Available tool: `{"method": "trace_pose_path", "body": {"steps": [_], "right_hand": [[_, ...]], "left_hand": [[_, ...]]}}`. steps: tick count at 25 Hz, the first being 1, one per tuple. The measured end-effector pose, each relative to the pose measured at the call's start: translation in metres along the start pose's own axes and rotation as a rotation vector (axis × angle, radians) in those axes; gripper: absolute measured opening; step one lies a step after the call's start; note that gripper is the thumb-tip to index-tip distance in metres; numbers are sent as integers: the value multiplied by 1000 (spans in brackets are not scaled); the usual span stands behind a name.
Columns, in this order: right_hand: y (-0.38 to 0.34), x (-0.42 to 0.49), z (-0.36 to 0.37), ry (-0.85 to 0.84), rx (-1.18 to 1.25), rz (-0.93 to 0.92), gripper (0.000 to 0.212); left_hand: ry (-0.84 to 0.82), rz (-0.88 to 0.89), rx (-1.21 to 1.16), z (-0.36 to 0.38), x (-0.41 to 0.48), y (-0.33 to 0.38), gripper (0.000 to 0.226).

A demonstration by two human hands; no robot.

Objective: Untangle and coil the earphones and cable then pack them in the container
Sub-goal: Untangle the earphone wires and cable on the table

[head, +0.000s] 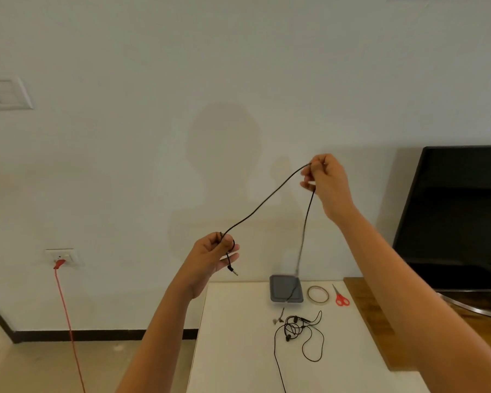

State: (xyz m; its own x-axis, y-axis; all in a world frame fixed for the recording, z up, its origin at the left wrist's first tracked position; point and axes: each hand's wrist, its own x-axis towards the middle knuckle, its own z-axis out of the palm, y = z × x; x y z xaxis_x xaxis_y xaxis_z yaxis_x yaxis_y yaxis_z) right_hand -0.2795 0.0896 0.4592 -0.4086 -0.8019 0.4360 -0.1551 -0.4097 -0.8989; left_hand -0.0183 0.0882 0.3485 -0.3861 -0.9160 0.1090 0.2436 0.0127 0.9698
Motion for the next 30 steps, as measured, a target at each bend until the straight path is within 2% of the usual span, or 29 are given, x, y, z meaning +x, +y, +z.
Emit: {"method": "trace_pose_path", "body": {"steps": [2, 5, 9, 12, 15, 18, 20, 21, 24, 27, 30], "right_hand": [[-2, 19, -2, 42, 3, -7, 26], [27, 27, -4, 40, -128, 85, 23], [96, 1, -4, -112, -307, 266, 18], [130, -21, -5, -205, -319, 381, 26], [139, -35, -4, -304, -489, 419, 32], [129, -59, 9, -530, -415, 362, 24], [124, -79, 17, -733, -283, 336, 35], [124, -88, 18, -778, -255, 320, 34], [128, -98, 16, -719, -237, 275, 21], [135, -97, 9, -610, -283, 237, 17], [148, -94, -1, -332, -368, 252, 19]], "left_hand": [[-17, -2, 9, -1, 1, -3, 28], [27, -37, 2, 1, 4, -13, 24], [150, -113, 108, 12, 12, -29, 24], [167, -128, 232, 23, 17, -40, 24], [201, -111, 299, 31, 19, -47, 19], [167, -99, 357, 40, 19, -52, 17], [129, -104, 363, 44, 19, -53, 20], [121, -111, 343, 45, 18, -53, 21], [126, -173, 148, 40, 15, -49, 22], [167, -218, -62, 30, 11, -49, 26], [278, -272, -51, 14, 9, -48, 29]]}}
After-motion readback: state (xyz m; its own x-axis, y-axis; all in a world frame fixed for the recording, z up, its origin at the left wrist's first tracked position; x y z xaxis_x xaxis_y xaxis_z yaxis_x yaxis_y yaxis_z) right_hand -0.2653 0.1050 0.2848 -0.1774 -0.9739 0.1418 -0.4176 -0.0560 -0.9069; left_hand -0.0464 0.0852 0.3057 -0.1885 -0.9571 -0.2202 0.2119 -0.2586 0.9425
